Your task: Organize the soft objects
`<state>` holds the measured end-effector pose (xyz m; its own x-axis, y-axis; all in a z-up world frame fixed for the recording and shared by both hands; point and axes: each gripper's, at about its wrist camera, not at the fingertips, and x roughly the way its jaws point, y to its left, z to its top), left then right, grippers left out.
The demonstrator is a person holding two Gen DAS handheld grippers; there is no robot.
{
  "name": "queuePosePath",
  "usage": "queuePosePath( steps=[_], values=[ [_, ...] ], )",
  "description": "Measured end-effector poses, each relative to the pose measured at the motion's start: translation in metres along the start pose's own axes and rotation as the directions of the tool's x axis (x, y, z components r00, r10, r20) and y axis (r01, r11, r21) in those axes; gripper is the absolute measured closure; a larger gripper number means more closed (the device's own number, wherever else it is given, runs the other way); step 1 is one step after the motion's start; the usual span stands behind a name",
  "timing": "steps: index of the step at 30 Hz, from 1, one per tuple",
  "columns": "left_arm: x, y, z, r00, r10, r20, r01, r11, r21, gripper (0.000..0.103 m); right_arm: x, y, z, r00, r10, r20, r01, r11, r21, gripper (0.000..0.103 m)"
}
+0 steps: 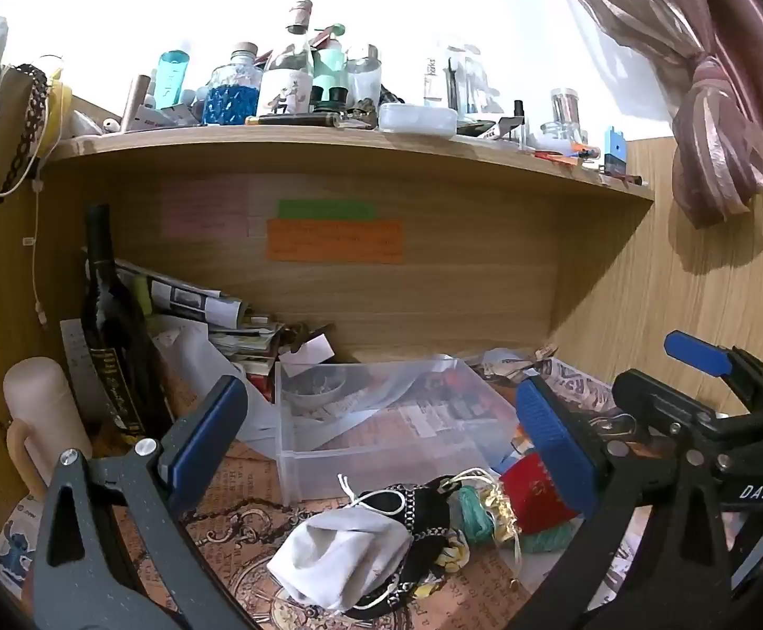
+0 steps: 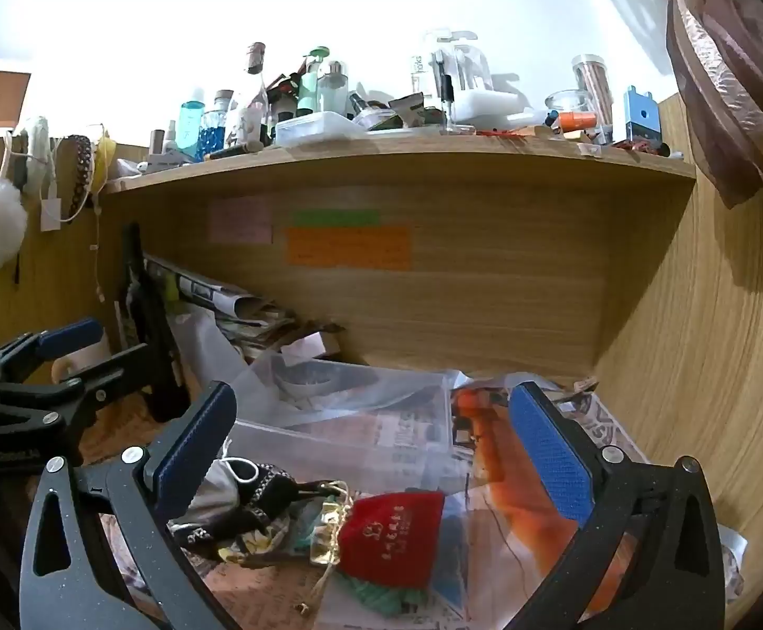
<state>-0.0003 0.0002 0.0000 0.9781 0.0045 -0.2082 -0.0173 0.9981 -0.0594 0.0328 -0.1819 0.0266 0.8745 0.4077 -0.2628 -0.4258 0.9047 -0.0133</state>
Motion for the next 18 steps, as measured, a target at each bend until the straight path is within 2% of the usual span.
queuePosePath(
  steps=[18],
  values=[
    [0.0004,0.0006,-0.0003,1.0,-0.003,0.005,0.003,1.0,-0.005,0.0,-0.0043,0.0024,0.0023,1.0,0.009,0.009,-0.009,1.0,0.017,0.0]
  ],
)
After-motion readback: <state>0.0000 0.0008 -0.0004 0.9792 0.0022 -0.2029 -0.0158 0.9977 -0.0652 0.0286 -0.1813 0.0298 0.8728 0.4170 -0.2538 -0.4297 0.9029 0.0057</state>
